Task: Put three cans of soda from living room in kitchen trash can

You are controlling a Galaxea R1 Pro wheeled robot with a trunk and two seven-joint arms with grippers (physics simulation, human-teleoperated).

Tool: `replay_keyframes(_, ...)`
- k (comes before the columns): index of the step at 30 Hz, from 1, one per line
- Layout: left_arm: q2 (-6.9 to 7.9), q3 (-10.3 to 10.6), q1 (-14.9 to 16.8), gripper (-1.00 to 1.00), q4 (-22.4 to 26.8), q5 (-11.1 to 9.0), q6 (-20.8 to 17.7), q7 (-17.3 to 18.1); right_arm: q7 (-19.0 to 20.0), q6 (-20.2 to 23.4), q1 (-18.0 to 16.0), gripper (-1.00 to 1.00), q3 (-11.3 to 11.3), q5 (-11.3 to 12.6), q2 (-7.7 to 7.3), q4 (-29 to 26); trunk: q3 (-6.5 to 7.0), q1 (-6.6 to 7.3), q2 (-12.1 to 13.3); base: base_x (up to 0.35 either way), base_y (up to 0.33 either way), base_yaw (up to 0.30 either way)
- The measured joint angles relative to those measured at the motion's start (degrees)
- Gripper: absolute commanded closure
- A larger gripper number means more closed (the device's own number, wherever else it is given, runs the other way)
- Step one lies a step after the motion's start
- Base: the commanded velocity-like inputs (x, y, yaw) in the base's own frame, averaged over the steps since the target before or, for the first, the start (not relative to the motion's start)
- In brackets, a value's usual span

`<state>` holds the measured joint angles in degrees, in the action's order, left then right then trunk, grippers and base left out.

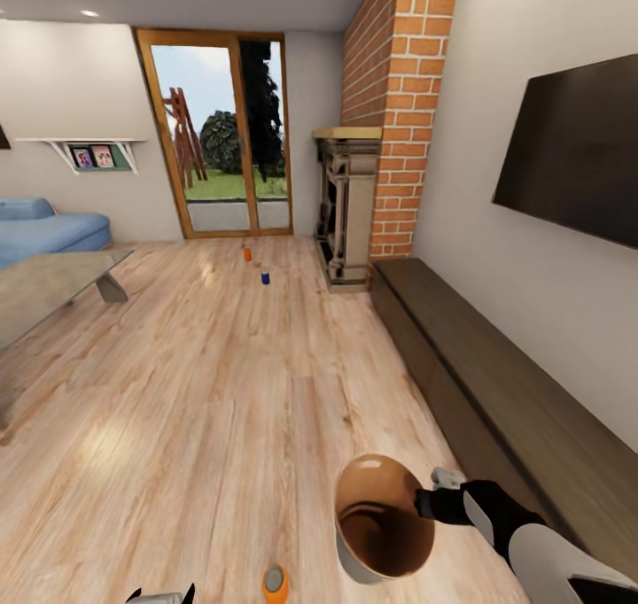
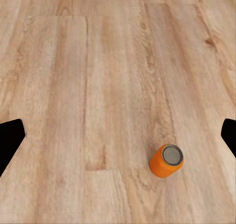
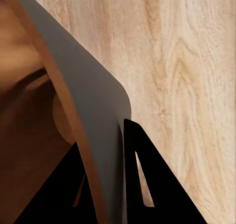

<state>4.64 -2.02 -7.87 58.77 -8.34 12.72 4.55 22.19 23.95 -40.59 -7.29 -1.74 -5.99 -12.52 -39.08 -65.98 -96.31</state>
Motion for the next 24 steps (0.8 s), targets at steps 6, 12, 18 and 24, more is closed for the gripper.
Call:
replay_keyframes(6, 0.01, 0.06, 0.04, -1.0, -0.13, 0.14, -0.06, -0.04, -1.54, -1.42, 0.0, 1.0, -0.04, 0.04, -0.05, -0.03, 0.05, 0.0, 0.0, 0.318, -0.025, 0.245)
replay_keyframes(12, -0.05, 0.11, 0.05, -1.0, -0.14, 0.23, -0.07, -0.06, -1.78, -1.67, 0.0, 1.0, -0.02, 0.05, -0.08, -0.1, 0.22, 0.0, 0.0, 0.279, -0.18, 0.217)
replay_keyframes(18, -0.06, 0.19, 0.05, -1.0, -0.22, 0.26, -0.07, -0.06, -1.82, -1.72, 0.0, 1.0, -0.06, 0.02, -0.09, -0.12, 0.58, 0.0, 0.0, 0.242, -0.193, 0.192)
replay_keyframes(24, 0.0, 0.18, 0.05, -1.0, -0.23, 0.26, -0.01, 0.0, -1.8, -1.69, 0.0, 1.0, -0.12, 0.16, -0.12, -0.11, 0.88, 0.0, 0.0, 0.117, -0.052, 0.131)
